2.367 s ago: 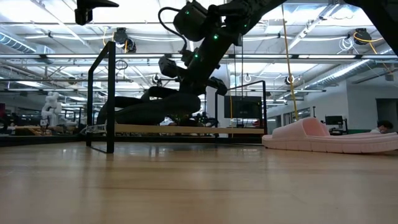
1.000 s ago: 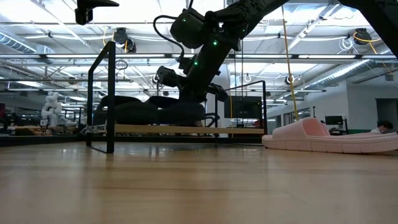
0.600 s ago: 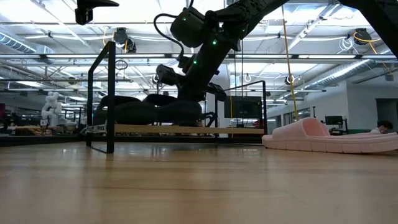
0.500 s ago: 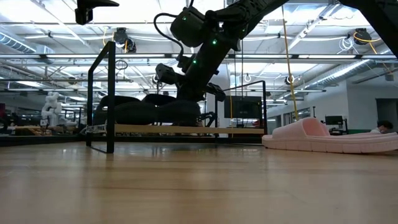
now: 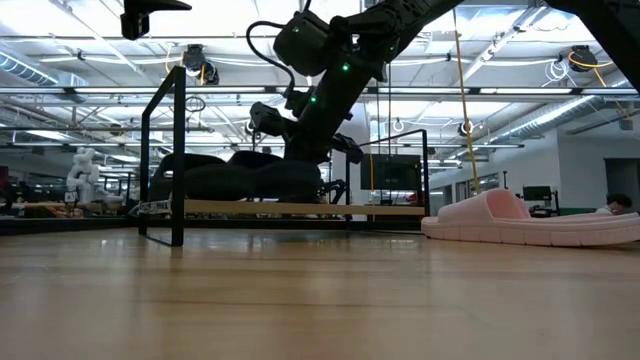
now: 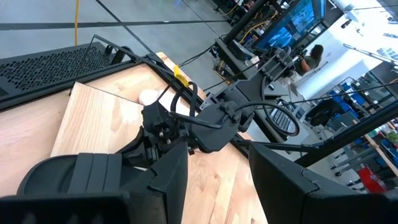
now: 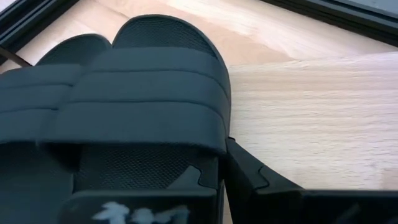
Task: Pick and place slides into the shelf
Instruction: Put the black slide on the shelf
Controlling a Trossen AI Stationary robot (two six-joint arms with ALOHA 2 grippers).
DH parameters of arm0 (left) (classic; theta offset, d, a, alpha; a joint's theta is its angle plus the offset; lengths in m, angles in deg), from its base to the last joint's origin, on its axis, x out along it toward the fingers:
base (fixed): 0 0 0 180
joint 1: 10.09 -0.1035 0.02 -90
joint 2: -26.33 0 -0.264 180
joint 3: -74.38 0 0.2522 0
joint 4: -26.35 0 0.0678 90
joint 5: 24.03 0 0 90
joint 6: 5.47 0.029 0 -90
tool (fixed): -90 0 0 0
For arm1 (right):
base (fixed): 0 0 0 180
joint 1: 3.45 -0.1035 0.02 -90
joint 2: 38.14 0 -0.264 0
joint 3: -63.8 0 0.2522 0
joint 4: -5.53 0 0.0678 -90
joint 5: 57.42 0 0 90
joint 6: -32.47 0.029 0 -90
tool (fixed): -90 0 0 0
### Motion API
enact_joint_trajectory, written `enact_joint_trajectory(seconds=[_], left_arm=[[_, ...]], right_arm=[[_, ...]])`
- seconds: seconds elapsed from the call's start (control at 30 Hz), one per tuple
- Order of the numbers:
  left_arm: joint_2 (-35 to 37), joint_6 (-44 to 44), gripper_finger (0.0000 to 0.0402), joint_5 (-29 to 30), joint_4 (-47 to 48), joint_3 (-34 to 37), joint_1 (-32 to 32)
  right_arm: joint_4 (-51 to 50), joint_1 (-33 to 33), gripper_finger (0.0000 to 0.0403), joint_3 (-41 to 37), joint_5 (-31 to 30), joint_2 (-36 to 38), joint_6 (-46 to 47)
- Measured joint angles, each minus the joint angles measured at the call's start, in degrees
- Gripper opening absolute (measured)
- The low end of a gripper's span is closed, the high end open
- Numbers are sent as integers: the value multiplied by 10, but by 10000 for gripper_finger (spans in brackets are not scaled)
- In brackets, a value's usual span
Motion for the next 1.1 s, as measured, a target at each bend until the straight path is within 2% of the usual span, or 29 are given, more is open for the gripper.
enact_joint_trajectory(seconds=[0.73,1.1], left_arm=[[0,0,165,-1,0,0,0],[0,6,165,-2,0,0,0]], right_arm=[[1,0,14,0,13,0,-2],[13,0,87,0,15,0,-9]])
